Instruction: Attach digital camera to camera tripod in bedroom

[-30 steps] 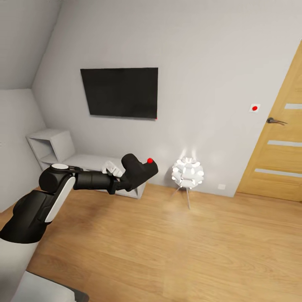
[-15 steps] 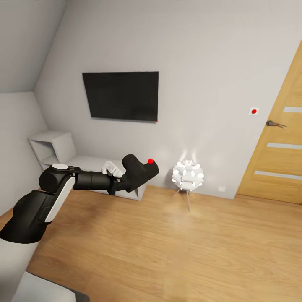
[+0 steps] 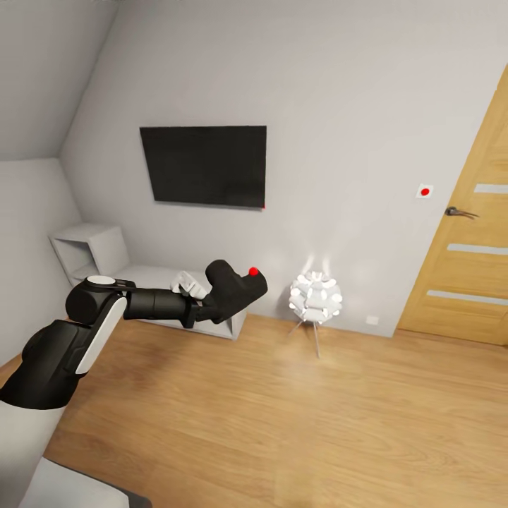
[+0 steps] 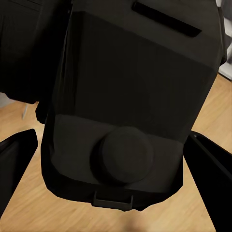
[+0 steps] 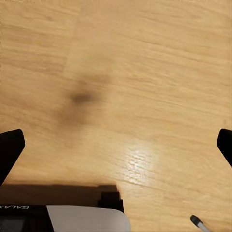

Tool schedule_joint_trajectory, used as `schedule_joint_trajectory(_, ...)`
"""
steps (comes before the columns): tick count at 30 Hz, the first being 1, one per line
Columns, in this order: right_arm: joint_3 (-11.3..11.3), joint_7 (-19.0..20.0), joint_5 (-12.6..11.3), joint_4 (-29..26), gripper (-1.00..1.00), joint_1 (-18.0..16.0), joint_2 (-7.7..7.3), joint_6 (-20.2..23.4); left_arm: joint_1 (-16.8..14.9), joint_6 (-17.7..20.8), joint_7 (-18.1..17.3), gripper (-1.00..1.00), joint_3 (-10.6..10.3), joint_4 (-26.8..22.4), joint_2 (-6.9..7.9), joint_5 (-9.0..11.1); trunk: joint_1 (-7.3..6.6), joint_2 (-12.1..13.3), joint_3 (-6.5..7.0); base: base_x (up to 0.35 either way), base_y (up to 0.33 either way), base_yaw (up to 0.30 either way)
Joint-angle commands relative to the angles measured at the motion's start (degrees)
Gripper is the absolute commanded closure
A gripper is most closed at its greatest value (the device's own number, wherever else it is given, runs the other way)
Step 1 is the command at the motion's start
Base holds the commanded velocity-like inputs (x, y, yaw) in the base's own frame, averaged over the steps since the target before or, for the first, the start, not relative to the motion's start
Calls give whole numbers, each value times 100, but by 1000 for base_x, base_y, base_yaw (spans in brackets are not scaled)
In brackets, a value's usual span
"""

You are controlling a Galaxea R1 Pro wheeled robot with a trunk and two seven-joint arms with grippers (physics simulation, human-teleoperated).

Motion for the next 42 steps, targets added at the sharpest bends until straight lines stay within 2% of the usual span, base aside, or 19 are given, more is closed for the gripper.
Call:
schedule_joint_trajectory(1,-50,11,45,24,-100,-10,-4,-38,-7,27,-4,100,-6,-1,3,17,-21,35,13,0,0,0)
schedule_joint_trajectory(42,-50,2,45,24,-100,-10,-4,-30,-10,32,-4,100,-11,-1,3,17,-922,1680,790,0,0,0)
